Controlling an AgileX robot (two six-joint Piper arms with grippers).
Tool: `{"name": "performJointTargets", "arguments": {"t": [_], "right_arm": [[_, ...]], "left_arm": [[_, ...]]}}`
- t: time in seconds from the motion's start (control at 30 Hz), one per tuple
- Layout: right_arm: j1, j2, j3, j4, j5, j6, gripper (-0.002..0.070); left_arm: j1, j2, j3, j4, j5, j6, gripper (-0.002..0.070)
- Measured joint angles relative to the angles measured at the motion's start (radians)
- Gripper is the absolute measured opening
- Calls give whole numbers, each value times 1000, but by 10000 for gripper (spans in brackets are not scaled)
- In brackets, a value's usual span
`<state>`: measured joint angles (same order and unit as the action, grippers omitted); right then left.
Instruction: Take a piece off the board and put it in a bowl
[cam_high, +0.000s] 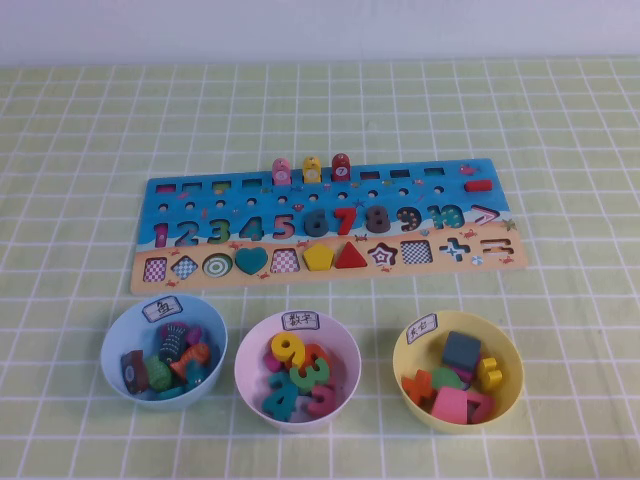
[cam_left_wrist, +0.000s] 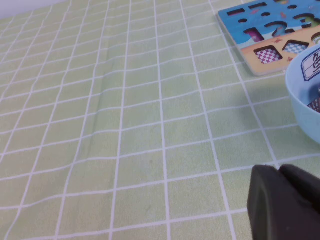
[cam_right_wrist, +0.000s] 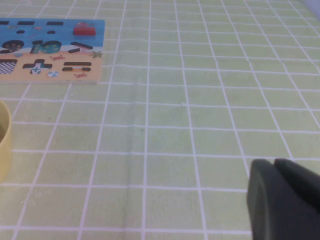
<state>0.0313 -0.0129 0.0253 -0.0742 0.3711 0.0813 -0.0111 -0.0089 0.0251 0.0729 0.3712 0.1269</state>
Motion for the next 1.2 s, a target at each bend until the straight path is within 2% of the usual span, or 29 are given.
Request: {"name": "performJointTargets", "arguments": {"t": [1.03, 1.1, 1.2], "right_arm": [[0, 0, 0, 0, 0, 0, -17], [0, 0, 0, 0, 0, 0, -17], [0, 0, 0, 0, 0, 0, -17]], "left_arm": [[0, 0, 0, -2, -12, 0, -5], [0, 0, 0, -40, -40, -2, -5], [0, 0, 0, -246, -111, -58, -5]]}}
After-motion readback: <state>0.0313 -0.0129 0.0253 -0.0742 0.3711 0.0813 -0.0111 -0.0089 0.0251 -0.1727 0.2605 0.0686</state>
